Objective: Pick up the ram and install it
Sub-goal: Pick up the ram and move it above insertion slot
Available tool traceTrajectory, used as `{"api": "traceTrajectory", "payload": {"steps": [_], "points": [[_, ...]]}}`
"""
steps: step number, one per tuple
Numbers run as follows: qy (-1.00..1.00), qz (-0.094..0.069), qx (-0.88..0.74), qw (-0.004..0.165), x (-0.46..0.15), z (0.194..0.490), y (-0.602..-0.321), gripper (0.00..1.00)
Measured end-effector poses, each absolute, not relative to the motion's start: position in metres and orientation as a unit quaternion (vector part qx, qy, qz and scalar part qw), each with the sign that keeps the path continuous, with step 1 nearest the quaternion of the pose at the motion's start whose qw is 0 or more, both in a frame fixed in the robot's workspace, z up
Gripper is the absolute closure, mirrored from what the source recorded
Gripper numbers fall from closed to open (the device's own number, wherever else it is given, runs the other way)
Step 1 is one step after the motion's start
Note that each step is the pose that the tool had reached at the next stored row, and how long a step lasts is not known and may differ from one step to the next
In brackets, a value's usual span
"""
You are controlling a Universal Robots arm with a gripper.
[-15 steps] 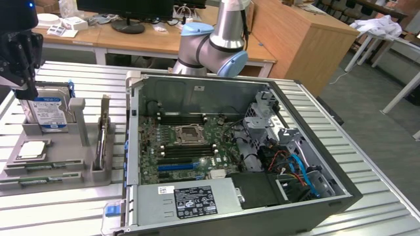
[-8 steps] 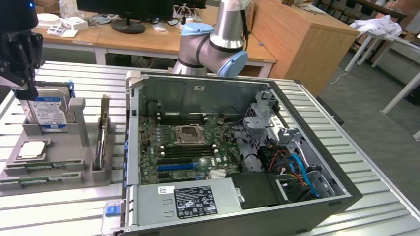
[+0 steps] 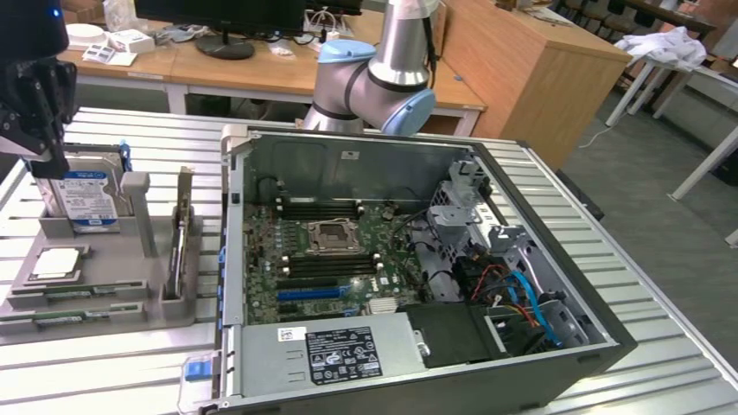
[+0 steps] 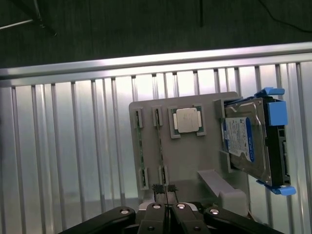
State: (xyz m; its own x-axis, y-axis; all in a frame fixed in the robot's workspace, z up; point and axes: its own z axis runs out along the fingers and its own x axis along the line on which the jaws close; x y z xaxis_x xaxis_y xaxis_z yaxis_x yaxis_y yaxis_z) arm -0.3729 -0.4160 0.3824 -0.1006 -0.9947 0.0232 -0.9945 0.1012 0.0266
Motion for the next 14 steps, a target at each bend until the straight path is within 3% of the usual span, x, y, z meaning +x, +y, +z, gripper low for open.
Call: {"api": "traceTrajectory", "payload": {"steps": [14], "points": [[-0.742,-0.001,0.671,0.016,-0.3729,0.3792,-0.4160,0.89]]}}
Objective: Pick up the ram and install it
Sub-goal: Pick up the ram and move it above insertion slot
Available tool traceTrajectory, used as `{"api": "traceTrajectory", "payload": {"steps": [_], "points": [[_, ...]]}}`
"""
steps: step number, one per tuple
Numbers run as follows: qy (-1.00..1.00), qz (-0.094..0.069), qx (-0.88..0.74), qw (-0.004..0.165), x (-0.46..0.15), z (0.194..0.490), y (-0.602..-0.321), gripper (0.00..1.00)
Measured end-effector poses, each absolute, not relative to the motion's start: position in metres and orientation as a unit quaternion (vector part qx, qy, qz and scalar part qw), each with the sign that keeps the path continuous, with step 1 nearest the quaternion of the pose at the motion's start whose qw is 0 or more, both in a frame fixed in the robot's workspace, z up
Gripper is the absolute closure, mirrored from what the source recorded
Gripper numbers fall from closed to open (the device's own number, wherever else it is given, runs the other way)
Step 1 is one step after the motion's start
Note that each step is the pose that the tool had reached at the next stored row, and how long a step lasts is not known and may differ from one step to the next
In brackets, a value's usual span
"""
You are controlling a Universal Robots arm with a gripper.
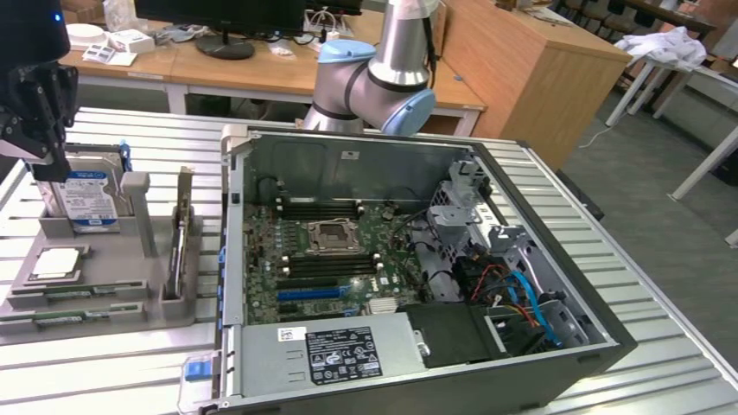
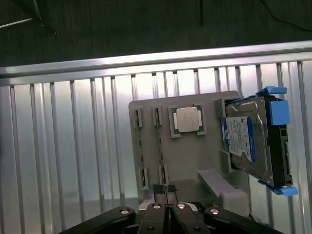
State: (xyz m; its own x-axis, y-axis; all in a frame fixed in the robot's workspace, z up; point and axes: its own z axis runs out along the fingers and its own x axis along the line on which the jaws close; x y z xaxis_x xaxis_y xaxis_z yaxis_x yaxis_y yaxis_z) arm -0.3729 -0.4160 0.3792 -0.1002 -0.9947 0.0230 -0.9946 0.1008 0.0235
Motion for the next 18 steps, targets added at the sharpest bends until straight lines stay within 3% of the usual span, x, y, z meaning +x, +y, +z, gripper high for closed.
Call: {"api": "traceTrajectory", "payload": {"steps": [8,10,13,14,18], "points": [[-0.742,-0.001,0.671,0.016,-0.3729,0.3791,-0.4160,0.89],[-0.742,-0.001,0.671,0.016,-0.3729,0.3791,-0.4160,0.77],[-0.742,-0.001,0.671,0.016,-0.3729,0.3791,-0.4160,0.71],[-0.742,-0.001,0.671,0.016,-0.3729,0.3791,-0.4160,0.64],[-0.742,-0.001,0.671,0.016,-0.3729,0.3791,-0.4160,0.64]]}}
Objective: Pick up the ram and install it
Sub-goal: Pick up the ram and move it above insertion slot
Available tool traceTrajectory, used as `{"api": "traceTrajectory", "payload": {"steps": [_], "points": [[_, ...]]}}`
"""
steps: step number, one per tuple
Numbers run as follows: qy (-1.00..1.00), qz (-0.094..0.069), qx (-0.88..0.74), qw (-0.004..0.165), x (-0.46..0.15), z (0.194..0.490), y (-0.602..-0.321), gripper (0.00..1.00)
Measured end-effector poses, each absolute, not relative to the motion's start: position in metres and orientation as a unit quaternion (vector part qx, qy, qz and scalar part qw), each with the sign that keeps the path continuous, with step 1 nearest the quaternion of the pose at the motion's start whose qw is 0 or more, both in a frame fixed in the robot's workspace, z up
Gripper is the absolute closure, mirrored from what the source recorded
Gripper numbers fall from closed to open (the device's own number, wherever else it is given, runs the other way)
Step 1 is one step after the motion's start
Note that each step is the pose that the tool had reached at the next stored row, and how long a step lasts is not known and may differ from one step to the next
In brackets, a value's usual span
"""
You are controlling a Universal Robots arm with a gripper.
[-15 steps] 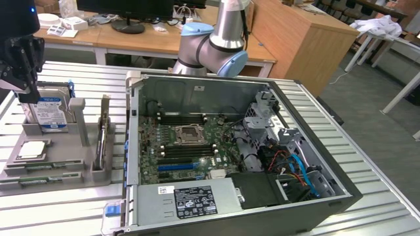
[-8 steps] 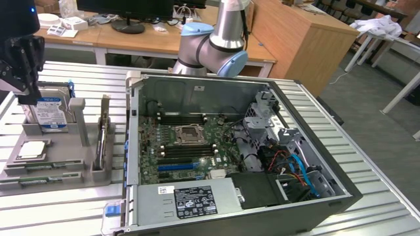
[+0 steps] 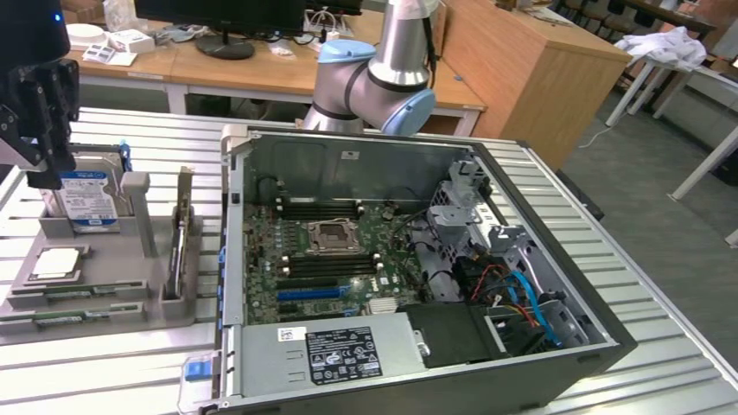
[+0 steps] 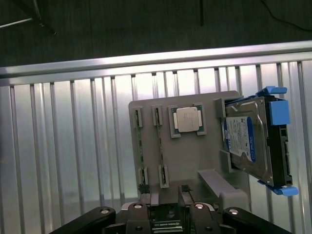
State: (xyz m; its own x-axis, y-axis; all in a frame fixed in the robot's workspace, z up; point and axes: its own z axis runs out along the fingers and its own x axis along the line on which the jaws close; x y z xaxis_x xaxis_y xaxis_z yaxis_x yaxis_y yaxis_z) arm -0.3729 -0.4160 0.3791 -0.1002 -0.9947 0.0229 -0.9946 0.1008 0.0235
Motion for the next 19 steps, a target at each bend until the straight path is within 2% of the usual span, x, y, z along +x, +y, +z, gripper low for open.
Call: {"api": "traceTrajectory", "payload": {"steps": [6,15,19], "points": [[-0.742,-0.001,0.671,0.016,-0.3729,0.3791,-0.4160,0.64],[-0.742,-0.004,0.671,0.004,-0.3733,0.3753,-0.4159,0.64],[-0.742,-0.004,0.671,0.004,-0.3733,0.3752,-0.4159,0.64]]}}
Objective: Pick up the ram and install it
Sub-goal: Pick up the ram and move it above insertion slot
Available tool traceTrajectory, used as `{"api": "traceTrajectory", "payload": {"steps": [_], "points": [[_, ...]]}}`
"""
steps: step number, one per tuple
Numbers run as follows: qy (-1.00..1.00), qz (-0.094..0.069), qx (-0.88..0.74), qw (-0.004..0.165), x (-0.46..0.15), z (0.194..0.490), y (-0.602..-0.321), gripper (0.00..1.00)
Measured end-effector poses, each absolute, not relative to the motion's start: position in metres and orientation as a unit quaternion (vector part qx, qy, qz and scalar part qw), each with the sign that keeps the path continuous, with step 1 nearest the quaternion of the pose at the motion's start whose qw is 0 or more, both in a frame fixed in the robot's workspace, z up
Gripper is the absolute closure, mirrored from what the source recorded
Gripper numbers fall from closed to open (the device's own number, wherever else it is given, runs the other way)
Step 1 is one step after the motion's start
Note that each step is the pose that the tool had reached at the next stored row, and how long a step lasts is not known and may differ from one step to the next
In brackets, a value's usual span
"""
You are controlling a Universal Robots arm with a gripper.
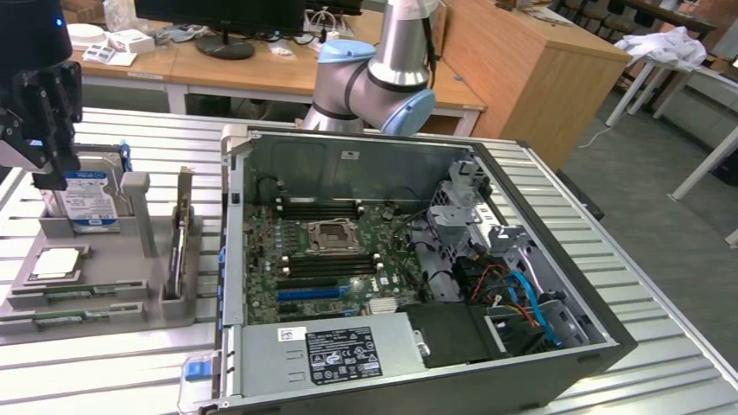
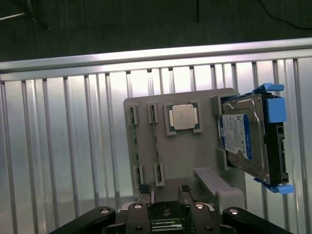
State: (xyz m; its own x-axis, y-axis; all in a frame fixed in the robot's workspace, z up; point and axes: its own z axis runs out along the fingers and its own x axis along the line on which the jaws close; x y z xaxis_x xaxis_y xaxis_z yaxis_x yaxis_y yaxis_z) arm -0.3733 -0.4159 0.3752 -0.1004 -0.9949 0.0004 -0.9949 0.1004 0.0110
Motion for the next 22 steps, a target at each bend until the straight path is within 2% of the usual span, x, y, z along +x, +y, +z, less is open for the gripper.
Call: {"api": "traceTrajectory", "payload": {"steps": [22], "points": [[-0.732,-0.004,0.682,0.004,-0.3733,0.3745,-0.4159,0.64]]}}
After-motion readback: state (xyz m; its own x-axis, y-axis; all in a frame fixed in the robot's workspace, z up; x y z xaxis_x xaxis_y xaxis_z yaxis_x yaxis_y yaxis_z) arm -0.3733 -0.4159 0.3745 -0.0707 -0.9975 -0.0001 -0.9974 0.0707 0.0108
